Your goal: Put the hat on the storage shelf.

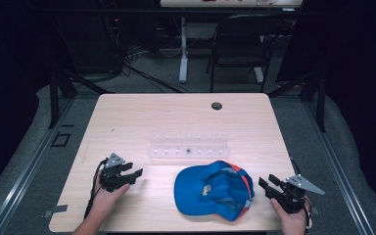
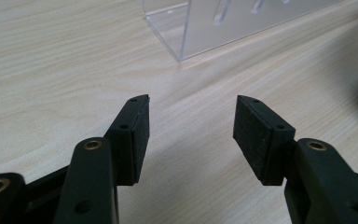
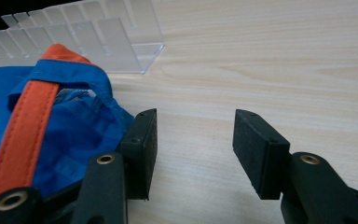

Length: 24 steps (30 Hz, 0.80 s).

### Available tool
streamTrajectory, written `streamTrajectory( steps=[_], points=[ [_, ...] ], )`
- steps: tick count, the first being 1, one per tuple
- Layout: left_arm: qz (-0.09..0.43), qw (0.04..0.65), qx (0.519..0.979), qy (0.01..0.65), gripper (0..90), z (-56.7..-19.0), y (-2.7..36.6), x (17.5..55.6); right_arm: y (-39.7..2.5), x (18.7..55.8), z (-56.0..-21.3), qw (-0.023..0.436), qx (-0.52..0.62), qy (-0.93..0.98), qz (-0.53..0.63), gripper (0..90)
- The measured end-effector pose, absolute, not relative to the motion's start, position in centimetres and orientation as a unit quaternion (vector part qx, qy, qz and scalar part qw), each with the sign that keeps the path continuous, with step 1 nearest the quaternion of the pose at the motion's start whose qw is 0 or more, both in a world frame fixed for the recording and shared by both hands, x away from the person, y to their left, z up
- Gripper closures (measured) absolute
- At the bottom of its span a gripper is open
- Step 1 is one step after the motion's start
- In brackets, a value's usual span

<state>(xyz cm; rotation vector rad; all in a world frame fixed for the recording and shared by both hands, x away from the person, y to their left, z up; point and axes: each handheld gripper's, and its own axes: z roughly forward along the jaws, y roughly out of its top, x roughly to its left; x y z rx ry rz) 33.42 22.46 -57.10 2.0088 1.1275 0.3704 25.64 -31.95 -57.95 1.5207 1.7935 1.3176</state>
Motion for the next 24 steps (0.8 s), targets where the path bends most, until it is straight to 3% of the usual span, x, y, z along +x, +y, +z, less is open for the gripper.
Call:
streamTrajectory(
  steps=[6, 14, 16, 21, 24],
  points=[
    [0.147, 0.394, 0.792, 0.443, 46.3, -57.1, 22.5, 33.3, -31.8, 25.8, -56.8, 0.186, 0.558, 0.664, 0.462, 52.8],
    [0.151, 0.393, 0.792, 0.442, 46.1, -56.9, 22.5, 33.1, -31.4, 26.0, -54.9, 0.202, 0.532, 0.696, 0.437, 47.6],
    [0.152, 0.393, 0.792, 0.442, 46.1, -56.9, 22.5, 33.1, -31.4, 26.1, -54.5, 0.204, 0.526, 0.705, 0.429, 50.8],
    [0.152, 0.389, 0.795, 0.44, 46.1, -57.0, 22.5, 33.1, -31.5, 26.5, -53.8, 0.18, 0.533, 0.708, 0.427, 52.3],
    [0.151, 0.389, 0.796, 0.439, 46.1, -57.0, 22.4, 33.0, -31.5, 27.0, -52.9, 0.171, 0.527, 0.712, 0.433, 48.2]
  ],
)
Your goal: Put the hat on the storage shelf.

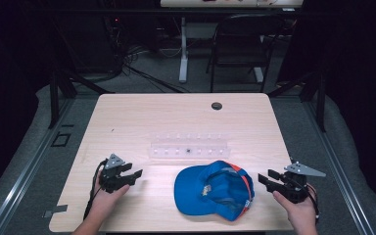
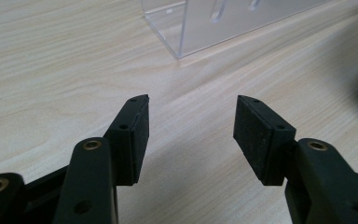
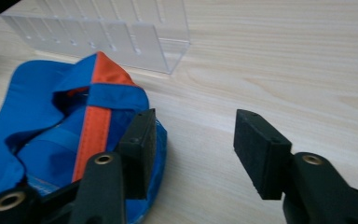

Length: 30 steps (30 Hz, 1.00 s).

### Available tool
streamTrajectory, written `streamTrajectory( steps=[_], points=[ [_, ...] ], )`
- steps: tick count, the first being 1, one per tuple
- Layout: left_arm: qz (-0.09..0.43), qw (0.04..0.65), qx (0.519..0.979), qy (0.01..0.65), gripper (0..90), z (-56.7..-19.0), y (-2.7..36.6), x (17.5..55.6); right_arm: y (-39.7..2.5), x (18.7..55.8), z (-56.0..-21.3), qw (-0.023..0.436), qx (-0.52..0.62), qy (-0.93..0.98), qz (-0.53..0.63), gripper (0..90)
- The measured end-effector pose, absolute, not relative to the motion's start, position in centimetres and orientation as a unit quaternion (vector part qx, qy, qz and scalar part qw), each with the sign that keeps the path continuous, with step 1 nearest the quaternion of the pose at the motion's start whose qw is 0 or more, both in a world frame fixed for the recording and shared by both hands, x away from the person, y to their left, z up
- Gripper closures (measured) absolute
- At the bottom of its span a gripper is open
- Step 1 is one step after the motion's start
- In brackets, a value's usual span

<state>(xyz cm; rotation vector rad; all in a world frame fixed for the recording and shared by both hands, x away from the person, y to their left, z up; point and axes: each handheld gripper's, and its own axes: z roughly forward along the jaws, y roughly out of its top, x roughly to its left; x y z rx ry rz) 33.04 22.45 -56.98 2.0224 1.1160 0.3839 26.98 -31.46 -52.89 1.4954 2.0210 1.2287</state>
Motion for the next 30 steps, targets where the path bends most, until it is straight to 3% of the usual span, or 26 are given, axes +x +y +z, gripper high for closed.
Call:
streamTrajectory(
  steps=[10, 19, 25, 27, 30],
  points=[
    [0.15, 0.388, 0.798, 0.436, 46.1, -57.0, 22.3, 33.1, -31.4, 27.9, -51.1, 0.114, 0.53, 0.726, 0.423, 45.5],
    [0.15, 0.388, 0.796, 0.439, 46.1, -57.0, 22.2, 33.0, -31.0, 28.5, -49.9, 0.071, 0.523, 0.746, 0.405, 58.1],
    [0.153, 0.388, 0.796, 0.44, 46.1, -57.1, 22.2, 33.0, -30.4, 28.8, -49.4, 0.046, 0.511, 0.758, 0.402, 59.9],
    [0.149, 0.387, 0.797, 0.438, 46.1, -57.1, 22.2, 33.0, -30.1, 29.1, -49.5, 0.024, 0.51, 0.764, 0.395, 64.2],
    [0.15, 0.386, 0.799, 0.436, 46.0, -57.1, 22.2, 33.0, -29.6, 29.2, -49.7, -0.006, 0.502, 0.774, 0.386, 63.7]
  ],
)
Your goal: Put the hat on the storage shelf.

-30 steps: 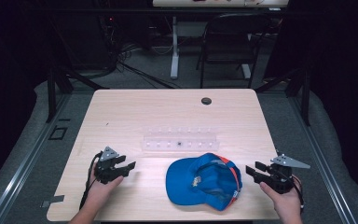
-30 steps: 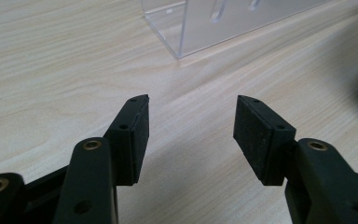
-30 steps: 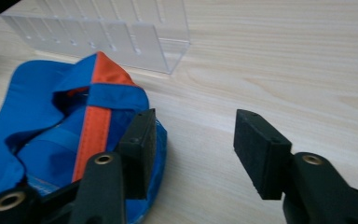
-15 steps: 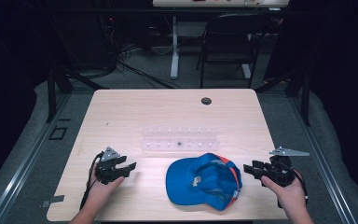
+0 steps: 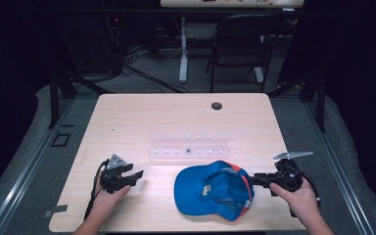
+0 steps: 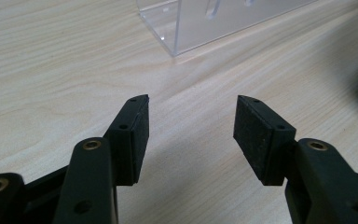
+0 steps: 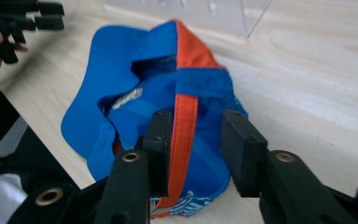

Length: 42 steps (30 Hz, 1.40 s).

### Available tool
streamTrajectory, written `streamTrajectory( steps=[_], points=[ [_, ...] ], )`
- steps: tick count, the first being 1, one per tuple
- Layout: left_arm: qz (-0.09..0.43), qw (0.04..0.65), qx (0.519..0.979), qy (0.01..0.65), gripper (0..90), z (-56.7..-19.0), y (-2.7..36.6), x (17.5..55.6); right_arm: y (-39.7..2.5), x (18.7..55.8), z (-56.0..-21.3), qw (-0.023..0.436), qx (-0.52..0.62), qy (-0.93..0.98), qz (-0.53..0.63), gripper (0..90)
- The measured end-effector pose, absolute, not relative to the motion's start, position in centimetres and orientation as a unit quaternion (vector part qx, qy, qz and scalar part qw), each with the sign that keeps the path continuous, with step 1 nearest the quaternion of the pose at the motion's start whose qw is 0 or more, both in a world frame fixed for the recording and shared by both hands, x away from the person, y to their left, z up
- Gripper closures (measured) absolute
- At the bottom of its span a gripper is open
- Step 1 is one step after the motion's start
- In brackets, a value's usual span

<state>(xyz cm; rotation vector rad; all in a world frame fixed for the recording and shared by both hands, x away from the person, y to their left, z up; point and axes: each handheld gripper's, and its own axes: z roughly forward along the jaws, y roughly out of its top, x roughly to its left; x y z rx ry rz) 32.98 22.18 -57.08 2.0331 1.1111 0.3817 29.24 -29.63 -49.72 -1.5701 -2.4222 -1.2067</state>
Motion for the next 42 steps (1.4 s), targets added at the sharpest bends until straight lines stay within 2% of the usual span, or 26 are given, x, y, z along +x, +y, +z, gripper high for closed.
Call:
streamTrajectory(
  steps=[6, 18, 27, 40, 42],
  points=[
    [0.151, 0.386, 0.8, 0.435, 46.1, -57.1, 22.1, 33.0, -29.1, 29.3, -50.5, 0.011, -0.496, -0.786, -0.369, 56.1],
    [0.15, 0.385, 0.801, 0.434, 46.1, -57.1, 22.1, 33.0, -28.9, 29.4, -51.4, 0.048, -0.498, -0.783, -0.37, 55.5],
    [0.15, 0.384, 0.801, 0.435, 46.1, -57.2, 22.1, 33.0, -28.6, 29.5, -52.1, 0.063, -0.497, -0.786, -0.363, 60.4],
    [0.15, 0.383, 0.801, 0.435, 46.1, -57.2, 22.1, 33.0, -28.3, 29.6, -52.0, 0.081, -0.504, -0.782, -0.358, 72.3],
    [0.151, 0.384, 0.8, 0.435, 46.1, -57.2, 22.1, 33.0, -28.2, 29.7, -52.0, 0.108, -0.514, -0.776, -0.35, 74.2]
  ],
)
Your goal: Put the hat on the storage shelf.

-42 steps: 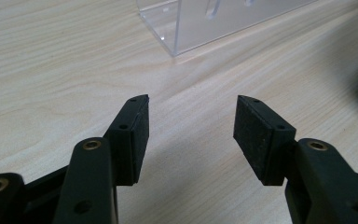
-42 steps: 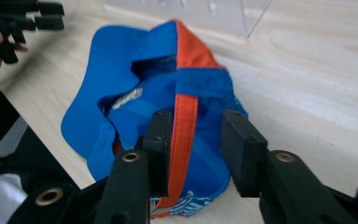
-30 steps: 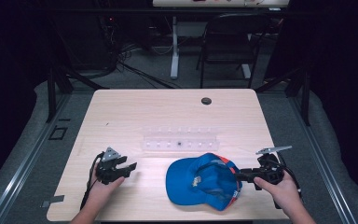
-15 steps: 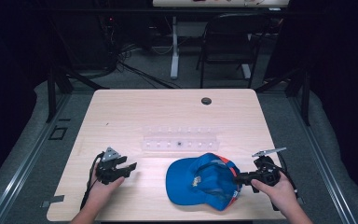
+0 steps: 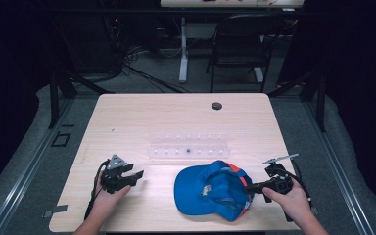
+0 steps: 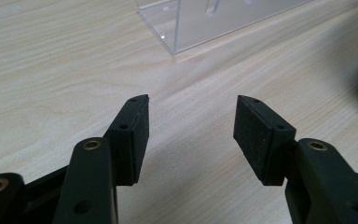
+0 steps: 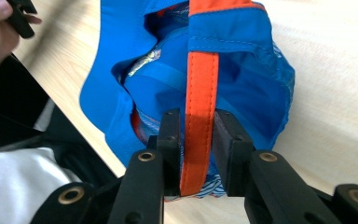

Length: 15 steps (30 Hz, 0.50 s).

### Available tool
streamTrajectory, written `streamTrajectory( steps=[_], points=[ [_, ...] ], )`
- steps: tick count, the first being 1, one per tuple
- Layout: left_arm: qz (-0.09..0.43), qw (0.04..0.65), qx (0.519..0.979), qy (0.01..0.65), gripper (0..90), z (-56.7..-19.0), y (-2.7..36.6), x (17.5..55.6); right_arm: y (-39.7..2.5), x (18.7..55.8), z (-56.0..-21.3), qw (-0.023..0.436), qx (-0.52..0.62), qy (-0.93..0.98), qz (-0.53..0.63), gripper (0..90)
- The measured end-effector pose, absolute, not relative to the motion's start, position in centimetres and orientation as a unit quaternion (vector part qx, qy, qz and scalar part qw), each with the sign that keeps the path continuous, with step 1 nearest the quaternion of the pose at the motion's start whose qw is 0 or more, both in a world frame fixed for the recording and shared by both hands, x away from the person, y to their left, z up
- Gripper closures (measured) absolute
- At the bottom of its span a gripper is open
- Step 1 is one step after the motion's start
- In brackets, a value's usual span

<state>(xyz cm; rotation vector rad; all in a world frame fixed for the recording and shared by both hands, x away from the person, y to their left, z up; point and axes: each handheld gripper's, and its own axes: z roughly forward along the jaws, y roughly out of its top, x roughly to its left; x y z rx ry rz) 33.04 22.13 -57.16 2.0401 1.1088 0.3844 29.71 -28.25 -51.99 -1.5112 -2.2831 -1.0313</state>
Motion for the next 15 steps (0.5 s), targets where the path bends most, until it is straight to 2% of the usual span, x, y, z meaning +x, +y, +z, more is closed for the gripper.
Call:
streamTrajectory(
  steps=[15],
  points=[
    [0.15, 0.384, 0.799, 0.437, 46.1, -57.2, 22.1, 33.0, -27.9, 30.0, -50.6, 0.109, -0.536, -0.77, -0.328, 77.5]
  ],
)
